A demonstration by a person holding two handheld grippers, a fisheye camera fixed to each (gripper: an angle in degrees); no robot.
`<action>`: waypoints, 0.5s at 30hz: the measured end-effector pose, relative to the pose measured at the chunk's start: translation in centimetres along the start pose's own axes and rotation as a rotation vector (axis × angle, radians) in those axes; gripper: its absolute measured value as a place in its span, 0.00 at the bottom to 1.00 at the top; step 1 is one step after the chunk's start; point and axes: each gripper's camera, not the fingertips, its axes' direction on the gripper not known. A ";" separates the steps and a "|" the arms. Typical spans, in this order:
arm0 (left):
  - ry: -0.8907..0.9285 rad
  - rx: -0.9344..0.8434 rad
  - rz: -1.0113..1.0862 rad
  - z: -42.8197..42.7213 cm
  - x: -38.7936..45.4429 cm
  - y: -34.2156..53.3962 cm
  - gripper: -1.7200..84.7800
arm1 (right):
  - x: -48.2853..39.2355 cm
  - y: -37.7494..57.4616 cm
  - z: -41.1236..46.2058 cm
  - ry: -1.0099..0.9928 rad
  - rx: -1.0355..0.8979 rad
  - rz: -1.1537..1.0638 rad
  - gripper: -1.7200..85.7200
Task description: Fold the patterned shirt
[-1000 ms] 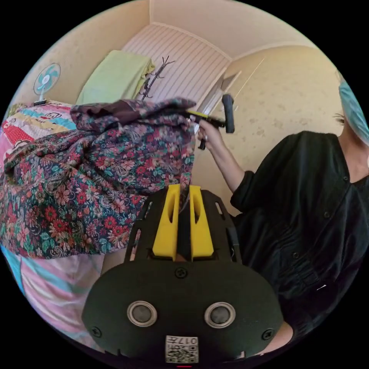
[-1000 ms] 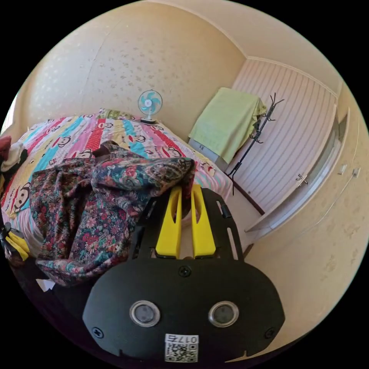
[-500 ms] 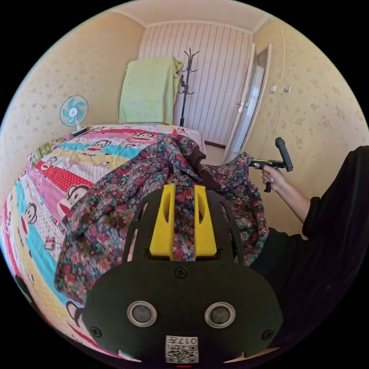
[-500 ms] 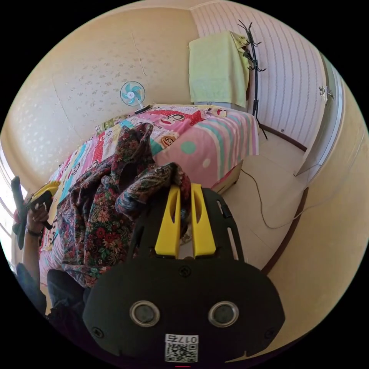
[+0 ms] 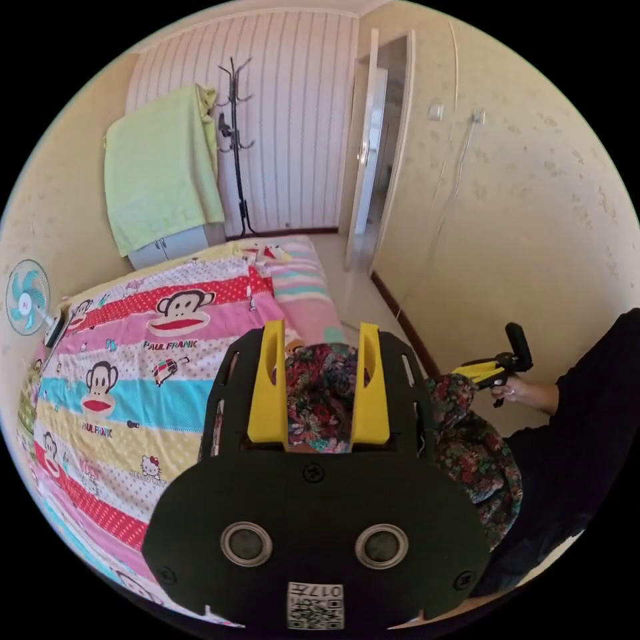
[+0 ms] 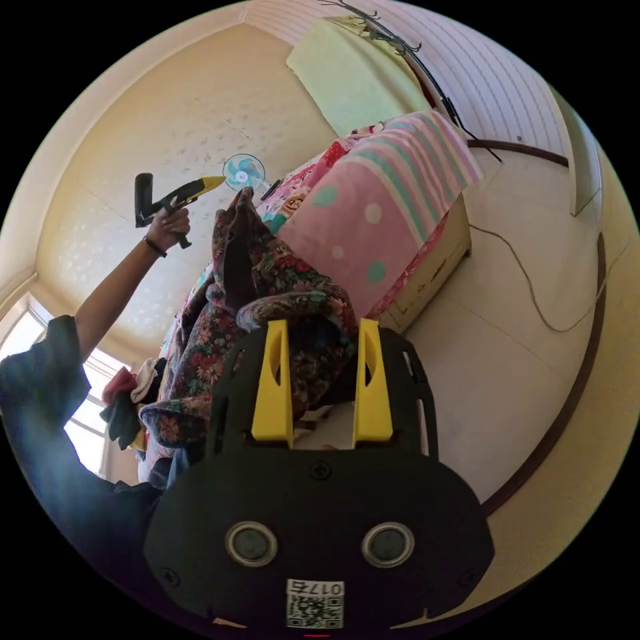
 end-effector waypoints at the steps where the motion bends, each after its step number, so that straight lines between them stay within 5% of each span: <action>1: 0.018 -0.155 -0.009 3.7 -0.6 -0.2 0.20 | 1.6 -0.1 0.4 -0.045 -0.036 0.027 0.21; 4: 0.046 -0.507 -0.158 12.5 -1.3 3.0 0.16 | 5.9 -0.1 3.3 -0.166 -0.209 0.138 0.25; 5: 0.039 -0.479 -0.192 12.8 -1.1 3.8 0.16 | 7.4 0.1 4.3 -0.193 -0.241 0.183 0.27; 8: 0.038 -0.162 -0.329 9.1 -0.2 7.8 0.12 | 11.2 0.9 6.0 -0.331 -0.255 0.396 0.28; 10: 0.278 0.123 -0.434 4.7 0.0 12.5 0.08 | 13.1 1.6 6.1 -0.453 -0.190 0.538 0.29; 15: 0.367 0.483 -0.487 -5.4 5.8 22.0 0.07 | 15.1 2.8 5.1 -0.686 -0.066 0.697 0.30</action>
